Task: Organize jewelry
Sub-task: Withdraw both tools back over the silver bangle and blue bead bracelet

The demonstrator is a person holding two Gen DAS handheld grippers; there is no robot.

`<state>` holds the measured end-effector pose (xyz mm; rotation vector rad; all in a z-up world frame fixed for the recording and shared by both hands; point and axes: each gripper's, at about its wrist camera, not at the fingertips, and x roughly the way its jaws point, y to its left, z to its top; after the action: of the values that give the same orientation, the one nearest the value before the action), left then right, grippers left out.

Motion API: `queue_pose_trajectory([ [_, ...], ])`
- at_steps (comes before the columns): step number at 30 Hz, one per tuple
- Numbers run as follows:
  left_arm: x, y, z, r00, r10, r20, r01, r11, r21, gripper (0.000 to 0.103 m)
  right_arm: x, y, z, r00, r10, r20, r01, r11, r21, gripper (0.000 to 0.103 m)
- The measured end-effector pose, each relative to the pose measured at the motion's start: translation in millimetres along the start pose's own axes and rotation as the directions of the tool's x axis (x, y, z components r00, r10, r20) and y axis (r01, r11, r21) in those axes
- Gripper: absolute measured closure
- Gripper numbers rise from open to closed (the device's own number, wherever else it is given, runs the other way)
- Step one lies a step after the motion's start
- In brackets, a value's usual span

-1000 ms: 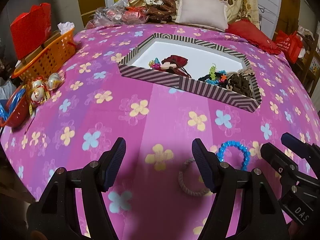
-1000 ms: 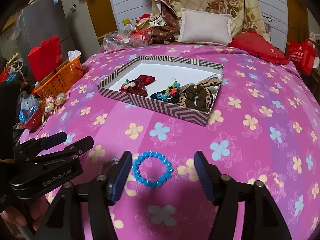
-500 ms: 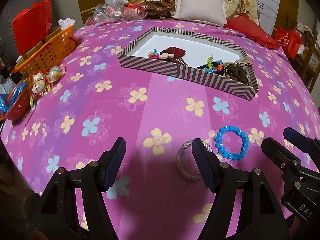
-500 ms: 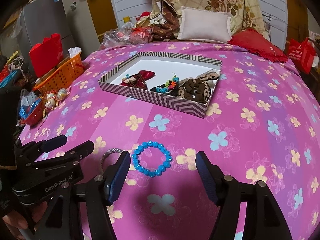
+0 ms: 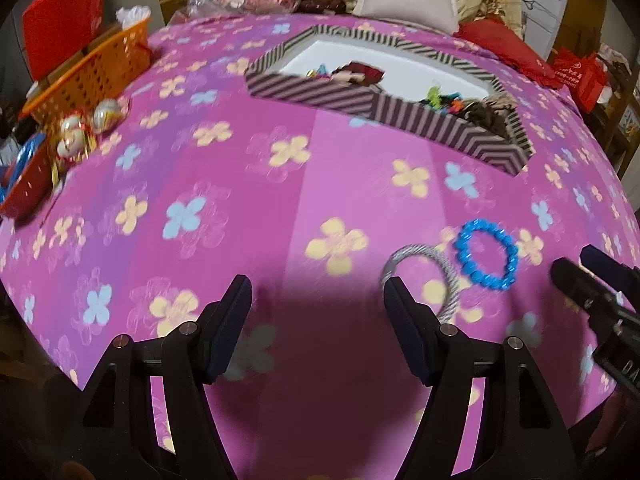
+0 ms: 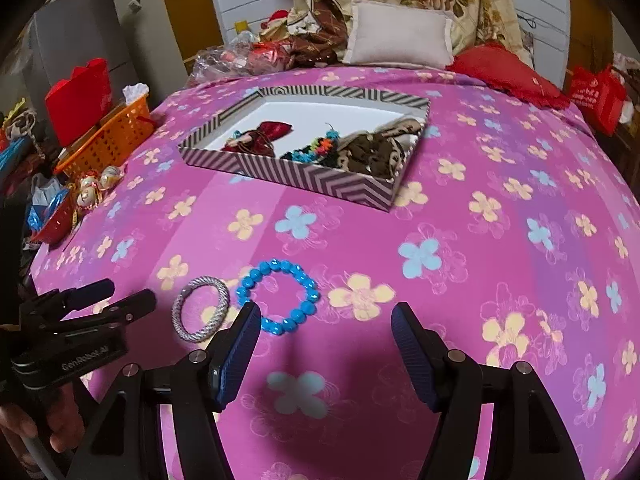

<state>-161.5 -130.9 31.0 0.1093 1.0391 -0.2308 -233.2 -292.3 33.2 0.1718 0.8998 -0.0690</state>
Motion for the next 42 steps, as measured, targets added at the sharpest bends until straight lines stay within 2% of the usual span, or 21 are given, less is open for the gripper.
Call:
queue_pose_trajectory([
  [6,6,1,-4,0.999,-0.026,-0.026,0.026,1.000,-0.001,0.034,7,1,-3,1.000,0.004,-0.010,-0.004,1.000,-0.011,0.038],
  [15,13,-19,-7,0.998,-0.048,-0.042,0.051,0.997,0.059,0.034,16,-3,-5,1.000,0.003,-0.027,-0.004,1.000,-0.013,0.038],
  [23,13,-19,-6,0.999,-0.038,-0.036,0.041,0.994,0.105,0.034,20,-1,-3,0.999,0.017,-0.033,-0.017,1.000,-0.014,0.038],
  [29,18,-2,1,0.998,-0.017,-0.053,0.022,0.996,0.087,0.034,23,0,-1,0.999,0.027,-0.034,-0.027,1.000,-0.010,0.038],
  [33,21,0,0,0.997,-0.039,-0.071,0.045,0.996,0.073,0.034,29,4,-1,0.999,0.030,-0.037,-0.031,0.999,-0.028,0.038],
  [35,18,-1,-1,0.995,-0.073,-0.075,0.077,0.995,0.065,0.034,31,4,-1,0.999,0.030,-0.042,-0.031,0.999,-0.027,0.038],
  [42,6,-7,3,0.989,-0.140,-0.054,0.142,0.990,0.022,0.034,37,-1,-2,0.998,0.037,-0.053,-0.038,0.999,-0.010,0.038],
])
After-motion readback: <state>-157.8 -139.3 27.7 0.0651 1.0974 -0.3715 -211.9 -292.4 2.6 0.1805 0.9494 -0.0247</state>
